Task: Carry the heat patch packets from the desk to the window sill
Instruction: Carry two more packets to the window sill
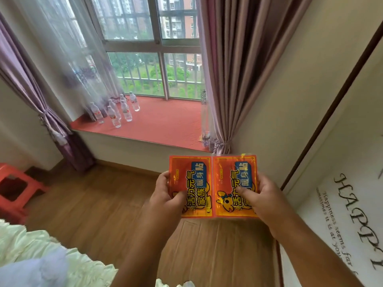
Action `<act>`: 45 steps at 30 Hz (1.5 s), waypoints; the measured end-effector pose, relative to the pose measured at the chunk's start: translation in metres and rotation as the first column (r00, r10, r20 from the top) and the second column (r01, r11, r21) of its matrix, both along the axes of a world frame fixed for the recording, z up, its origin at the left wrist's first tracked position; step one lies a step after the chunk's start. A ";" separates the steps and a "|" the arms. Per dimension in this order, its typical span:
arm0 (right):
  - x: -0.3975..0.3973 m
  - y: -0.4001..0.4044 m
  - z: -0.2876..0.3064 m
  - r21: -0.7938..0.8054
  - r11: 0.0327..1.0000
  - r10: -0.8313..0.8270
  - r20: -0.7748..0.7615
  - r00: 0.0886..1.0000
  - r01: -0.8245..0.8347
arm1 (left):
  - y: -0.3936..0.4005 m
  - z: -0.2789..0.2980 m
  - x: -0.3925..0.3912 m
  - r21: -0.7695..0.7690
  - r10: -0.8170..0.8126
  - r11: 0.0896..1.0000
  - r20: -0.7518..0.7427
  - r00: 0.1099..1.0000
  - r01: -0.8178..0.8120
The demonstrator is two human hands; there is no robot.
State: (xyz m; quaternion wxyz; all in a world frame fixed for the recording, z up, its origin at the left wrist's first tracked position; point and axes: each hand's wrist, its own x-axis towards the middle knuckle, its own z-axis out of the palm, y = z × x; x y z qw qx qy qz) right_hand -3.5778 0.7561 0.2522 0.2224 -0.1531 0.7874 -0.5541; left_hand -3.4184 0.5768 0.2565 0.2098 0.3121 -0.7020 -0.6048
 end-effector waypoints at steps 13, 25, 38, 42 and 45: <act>-0.115 -0.161 -0.006 -0.008 1.000 -0.028 0.001 1.000 0.028 | -0.175 0.002 -0.132 0.104 -0.056 0.993 -0.053 0.997 0.062; -0.224 -0.316 -0.019 -0.053 0.989 0.143 0.064 0.988 -0.140 | -0.292 0.002 -0.211 0.030 0.102 0.994 0.058 0.993 -0.104; -0.335 -0.481 -0.007 -0.074 0.941 0.338 0.113 0.934 -0.332 | -0.411 0.016 -0.298 0.015 0.324 0.945 0.107 0.940 -0.328; -0.355 -0.512 -0.011 -0.063 0.947 0.321 0.130 0.938 -0.315 | -0.450 0.011 -0.319 0.057 0.332 0.938 0.124 0.935 -0.341; -0.370 -0.538 -0.015 -0.066 0.966 0.258 0.158 0.953 -0.250 | -0.487 0.003 -0.342 0.077 0.267 0.958 0.112 0.957 -0.277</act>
